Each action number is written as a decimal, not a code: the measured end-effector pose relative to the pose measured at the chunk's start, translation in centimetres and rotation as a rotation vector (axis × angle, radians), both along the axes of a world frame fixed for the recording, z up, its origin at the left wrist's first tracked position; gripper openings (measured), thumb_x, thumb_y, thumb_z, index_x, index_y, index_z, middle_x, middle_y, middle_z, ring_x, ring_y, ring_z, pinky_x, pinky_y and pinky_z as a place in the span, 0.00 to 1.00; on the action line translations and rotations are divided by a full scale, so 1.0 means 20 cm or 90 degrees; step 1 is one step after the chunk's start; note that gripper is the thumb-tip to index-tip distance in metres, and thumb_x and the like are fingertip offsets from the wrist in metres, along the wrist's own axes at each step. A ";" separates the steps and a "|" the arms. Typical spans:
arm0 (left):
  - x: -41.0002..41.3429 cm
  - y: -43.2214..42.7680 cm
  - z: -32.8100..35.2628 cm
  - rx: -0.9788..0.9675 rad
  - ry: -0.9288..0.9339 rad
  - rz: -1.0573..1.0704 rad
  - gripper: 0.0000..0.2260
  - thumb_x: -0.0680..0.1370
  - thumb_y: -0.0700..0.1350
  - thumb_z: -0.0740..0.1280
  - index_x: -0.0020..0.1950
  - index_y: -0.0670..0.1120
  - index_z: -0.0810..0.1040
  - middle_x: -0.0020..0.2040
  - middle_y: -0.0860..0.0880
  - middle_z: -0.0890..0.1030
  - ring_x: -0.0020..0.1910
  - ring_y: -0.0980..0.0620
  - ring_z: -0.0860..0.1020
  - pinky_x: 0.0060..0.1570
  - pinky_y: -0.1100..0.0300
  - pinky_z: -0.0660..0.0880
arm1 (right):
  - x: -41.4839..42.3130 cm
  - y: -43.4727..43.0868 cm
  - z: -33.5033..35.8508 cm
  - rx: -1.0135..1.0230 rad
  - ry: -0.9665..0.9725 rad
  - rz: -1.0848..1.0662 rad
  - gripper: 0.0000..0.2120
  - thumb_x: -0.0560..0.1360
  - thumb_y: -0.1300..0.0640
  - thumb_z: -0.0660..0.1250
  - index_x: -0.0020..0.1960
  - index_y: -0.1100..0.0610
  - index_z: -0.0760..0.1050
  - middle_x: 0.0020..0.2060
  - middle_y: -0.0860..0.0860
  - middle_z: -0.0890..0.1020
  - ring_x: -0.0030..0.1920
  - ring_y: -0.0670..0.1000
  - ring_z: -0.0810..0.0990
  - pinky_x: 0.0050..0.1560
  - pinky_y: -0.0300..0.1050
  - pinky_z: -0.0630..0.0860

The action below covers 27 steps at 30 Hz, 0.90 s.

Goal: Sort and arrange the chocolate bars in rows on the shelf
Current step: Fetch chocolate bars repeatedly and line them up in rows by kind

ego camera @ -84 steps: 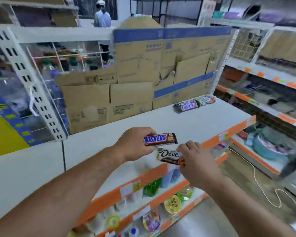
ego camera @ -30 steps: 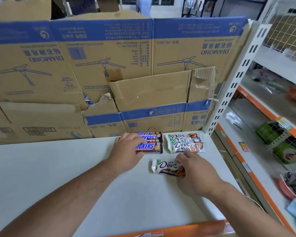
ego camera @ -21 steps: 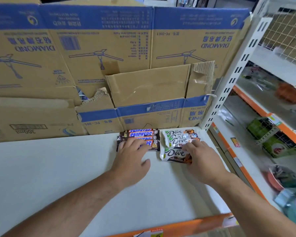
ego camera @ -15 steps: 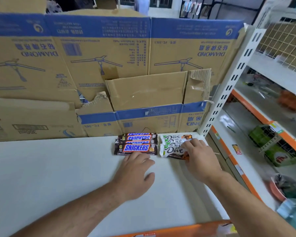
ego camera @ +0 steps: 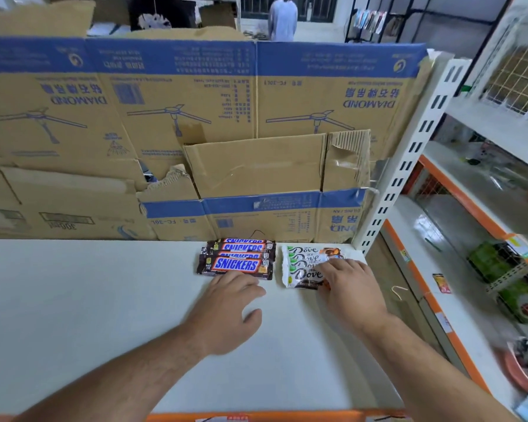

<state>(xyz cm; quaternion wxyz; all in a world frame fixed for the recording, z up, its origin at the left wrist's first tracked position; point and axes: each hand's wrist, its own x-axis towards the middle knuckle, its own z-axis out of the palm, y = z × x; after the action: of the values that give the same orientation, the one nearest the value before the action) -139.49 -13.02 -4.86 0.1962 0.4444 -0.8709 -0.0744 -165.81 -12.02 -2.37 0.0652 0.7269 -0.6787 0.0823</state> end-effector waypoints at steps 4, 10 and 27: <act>0.00 0.00 0.00 -0.005 -0.006 0.004 0.15 0.74 0.54 0.63 0.59 0.56 0.77 0.60 0.60 0.75 0.61 0.56 0.69 0.62 0.60 0.63 | -0.01 -0.05 -0.01 -0.015 -0.011 0.015 0.12 0.65 0.52 0.62 0.47 0.48 0.79 0.40 0.47 0.81 0.43 0.54 0.79 0.47 0.47 0.73; 0.00 0.00 0.00 0.001 -0.007 0.009 0.14 0.73 0.54 0.64 0.59 0.57 0.77 0.59 0.61 0.74 0.61 0.56 0.70 0.61 0.57 0.67 | -0.01 -0.15 0.00 -0.010 -0.008 0.032 0.11 0.63 0.53 0.61 0.42 0.49 0.79 0.37 0.47 0.79 0.42 0.54 0.78 0.43 0.46 0.70; 0.00 0.03 0.04 0.032 -0.055 0.032 0.19 0.73 0.56 0.64 0.62 0.52 0.77 0.61 0.54 0.75 0.62 0.52 0.71 0.63 0.53 0.70 | 0.11 0.10 0.00 -0.041 -0.065 0.093 0.14 0.62 0.52 0.68 0.47 0.52 0.76 0.45 0.50 0.78 0.48 0.56 0.75 0.49 0.50 0.70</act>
<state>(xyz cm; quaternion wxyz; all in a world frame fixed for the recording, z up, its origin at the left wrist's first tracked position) -139.54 -12.41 -4.01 0.1493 0.4738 -0.8649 -0.0722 -163.52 -10.03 -2.45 0.0476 0.7669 -0.6233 0.1452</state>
